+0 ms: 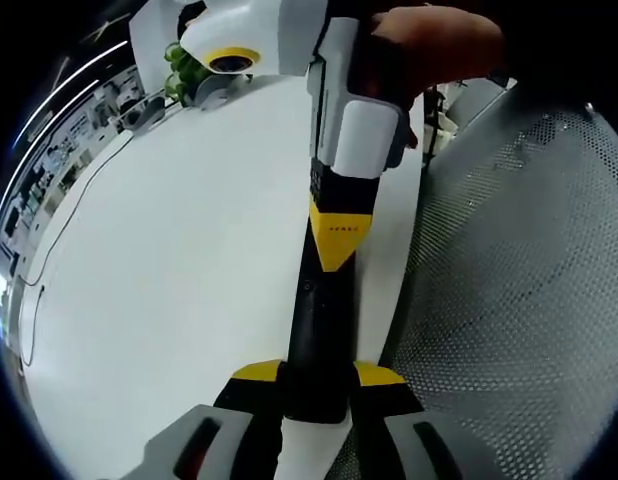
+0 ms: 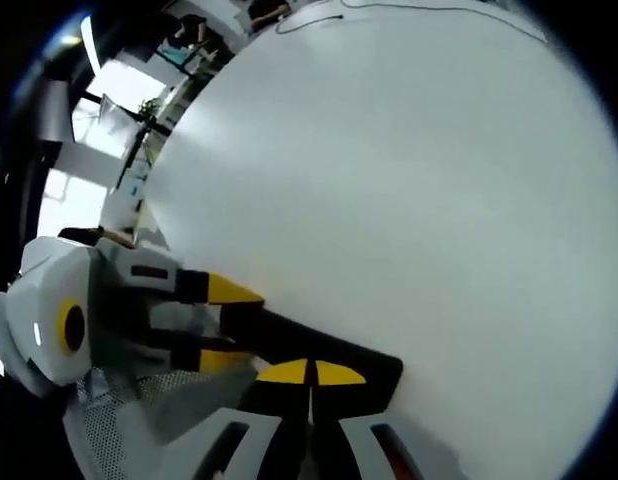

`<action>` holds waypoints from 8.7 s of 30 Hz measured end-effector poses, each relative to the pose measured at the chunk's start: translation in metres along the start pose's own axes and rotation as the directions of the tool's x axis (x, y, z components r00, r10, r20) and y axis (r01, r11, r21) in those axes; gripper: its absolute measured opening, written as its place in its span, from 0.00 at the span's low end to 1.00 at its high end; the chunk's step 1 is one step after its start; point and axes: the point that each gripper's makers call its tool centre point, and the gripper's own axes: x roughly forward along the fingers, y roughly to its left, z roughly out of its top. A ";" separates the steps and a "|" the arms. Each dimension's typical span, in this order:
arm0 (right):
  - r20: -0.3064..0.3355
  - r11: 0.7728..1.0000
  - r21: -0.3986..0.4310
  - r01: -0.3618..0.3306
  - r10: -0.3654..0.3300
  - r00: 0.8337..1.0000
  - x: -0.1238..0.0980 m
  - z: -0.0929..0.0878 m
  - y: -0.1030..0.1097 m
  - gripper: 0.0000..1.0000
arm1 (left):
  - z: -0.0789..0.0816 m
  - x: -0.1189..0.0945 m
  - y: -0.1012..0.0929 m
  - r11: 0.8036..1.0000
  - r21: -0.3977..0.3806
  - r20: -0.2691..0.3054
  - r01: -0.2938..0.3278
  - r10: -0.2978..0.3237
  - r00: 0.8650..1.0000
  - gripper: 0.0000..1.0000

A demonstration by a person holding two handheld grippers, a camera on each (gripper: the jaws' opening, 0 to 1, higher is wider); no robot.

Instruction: Press the specified remote control buttons in sequence, fully releasing each button before pressing the next.

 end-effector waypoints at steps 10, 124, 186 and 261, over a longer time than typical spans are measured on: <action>-0.005 1.000 0.014 -0.011 0.011 1.000 -0.001 -0.001 0.002 0.00 | 0.000 0.000 -0.001 1.000 -0.006 0.012 -0.004 0.004 1.000 0.25; -0.036 0.975 -0.169 0.145 -0.153 0.988 0.000 0.002 -0.001 0.00 | 0.003 0.001 0.000 1.000 0.010 0.027 0.006 -0.007 1.000 0.26; 0.062 0.950 -0.271 0.156 -0.145 0.988 0.012 0.017 0.011 0.00 | 0.009 0.004 -0.004 1.000 0.002 0.058 0.011 -0.011 0.998 0.25; -0.045 0.982 -0.161 0.099 -0.107 0.993 0.008 -0.001 0.016 0.00 | 0.014 0.006 -0.005 1.000 -0.007 0.089 0.006 -0.006 0.996 0.26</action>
